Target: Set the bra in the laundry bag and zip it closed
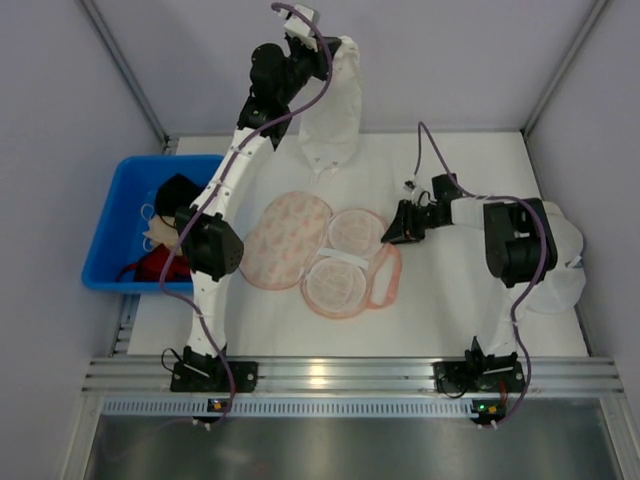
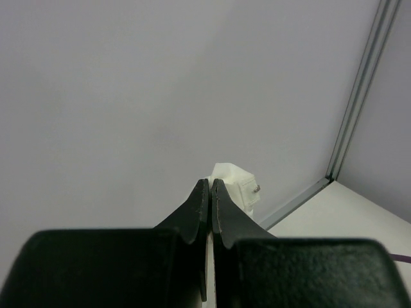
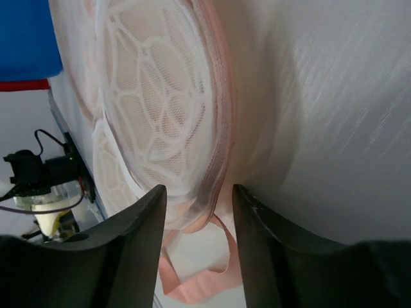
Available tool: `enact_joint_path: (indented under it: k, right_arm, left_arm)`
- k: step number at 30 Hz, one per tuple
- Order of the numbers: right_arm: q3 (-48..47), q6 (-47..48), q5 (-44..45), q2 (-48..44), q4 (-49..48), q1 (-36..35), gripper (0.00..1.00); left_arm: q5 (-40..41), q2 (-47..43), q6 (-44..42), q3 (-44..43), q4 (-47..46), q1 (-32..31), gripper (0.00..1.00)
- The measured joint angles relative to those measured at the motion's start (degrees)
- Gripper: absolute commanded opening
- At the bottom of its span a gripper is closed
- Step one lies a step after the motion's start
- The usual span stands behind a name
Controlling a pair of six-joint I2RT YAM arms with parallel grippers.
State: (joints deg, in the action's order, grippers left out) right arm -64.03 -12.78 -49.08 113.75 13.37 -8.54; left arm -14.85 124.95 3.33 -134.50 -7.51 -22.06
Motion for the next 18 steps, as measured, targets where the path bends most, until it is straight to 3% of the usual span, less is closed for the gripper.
enact_joint_path:
  k: [5, 7, 9, 18]
  right_arm:
    - [2.5, 0.1, -0.2, -5.0, 1.7, 0.2, 0.73]
    - [2.8, 0.6, 0.7, -6.7, 3.8, 0.9, 0.93]
    - [2.8, 1.6, 1.5, -8.2, 5.5, 2.1, 0.99]
    - [2.0, 4.2, 4.0, -11.7, 10.3, 11.8, 0.99]
  left_arm:
    - [0.7, 0.4, -3.2, -0.4, -3.1, -3.0, 0.00]
    - [0.7, 0.4, -3.8, 0.2, -4.5, -4.0, 0.00]
    - [0.4, -0.6, -4.4, 3.2, -6.2, -4.9, 0.00]
    - [-2.8, -13.0, -5.0, 35.7, -6.8, -6.0, 0.00]
